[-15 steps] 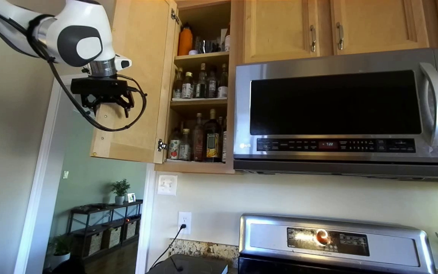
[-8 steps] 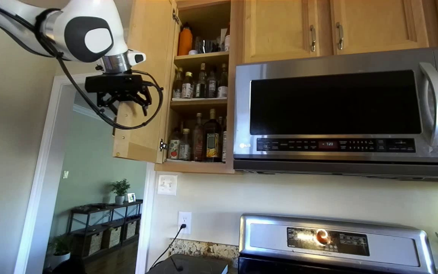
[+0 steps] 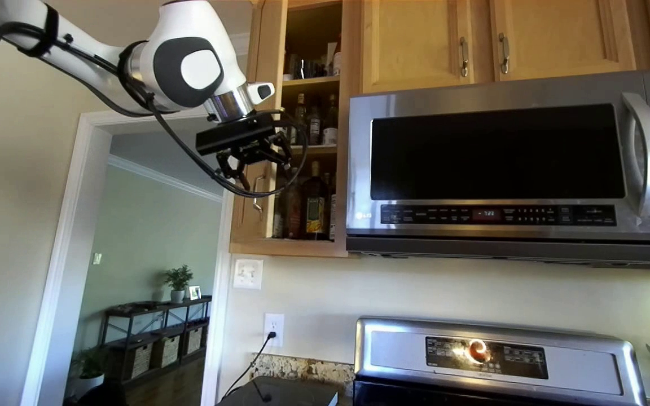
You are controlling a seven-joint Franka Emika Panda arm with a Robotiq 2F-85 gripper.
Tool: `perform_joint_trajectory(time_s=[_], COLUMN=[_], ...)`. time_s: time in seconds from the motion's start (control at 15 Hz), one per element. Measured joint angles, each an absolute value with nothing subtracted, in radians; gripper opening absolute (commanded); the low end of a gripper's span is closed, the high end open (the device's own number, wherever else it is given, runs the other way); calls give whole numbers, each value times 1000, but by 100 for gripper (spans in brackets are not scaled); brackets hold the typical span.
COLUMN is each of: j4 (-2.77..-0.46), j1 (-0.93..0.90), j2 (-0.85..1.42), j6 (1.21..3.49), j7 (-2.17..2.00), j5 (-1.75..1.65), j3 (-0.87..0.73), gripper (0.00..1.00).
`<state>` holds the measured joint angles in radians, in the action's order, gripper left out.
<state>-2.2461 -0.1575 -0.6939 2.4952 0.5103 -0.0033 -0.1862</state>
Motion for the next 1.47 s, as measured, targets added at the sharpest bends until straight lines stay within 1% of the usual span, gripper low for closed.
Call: perform_joint_trajectory(time_s=[0.2, 0.4, 0.47, 0.53, 0.6, 0.67, 0.87, 1.13, 1.27, 1.47], j4=[-2234, -2198, -2188, -2181, -2176, -2174, -2171, -2171, -2171, -2167], j1=[-148, -171, -182, -194, -208, -219, -233, -233, -233, -232], j2=[-689, -710, -721, -733, -746, -757, -767, -732, -698, -636], j6=[2402, 2187, 2119, 2065, 2023, 2011, 2057, 2229, 2312, 2413], j7=[549, 622, 644, 665, 685, 694, 688, 657, 641, 619], j5=[-29, -16, -4, 15, 37, 61, 133, 194, 205, 206], j3=[-189, -189, -188, -187, -184, -179, -151, -134, -135, -141], gripper=[100, 100, 97, 74, 73, 69, 47, 21, 9, 4])
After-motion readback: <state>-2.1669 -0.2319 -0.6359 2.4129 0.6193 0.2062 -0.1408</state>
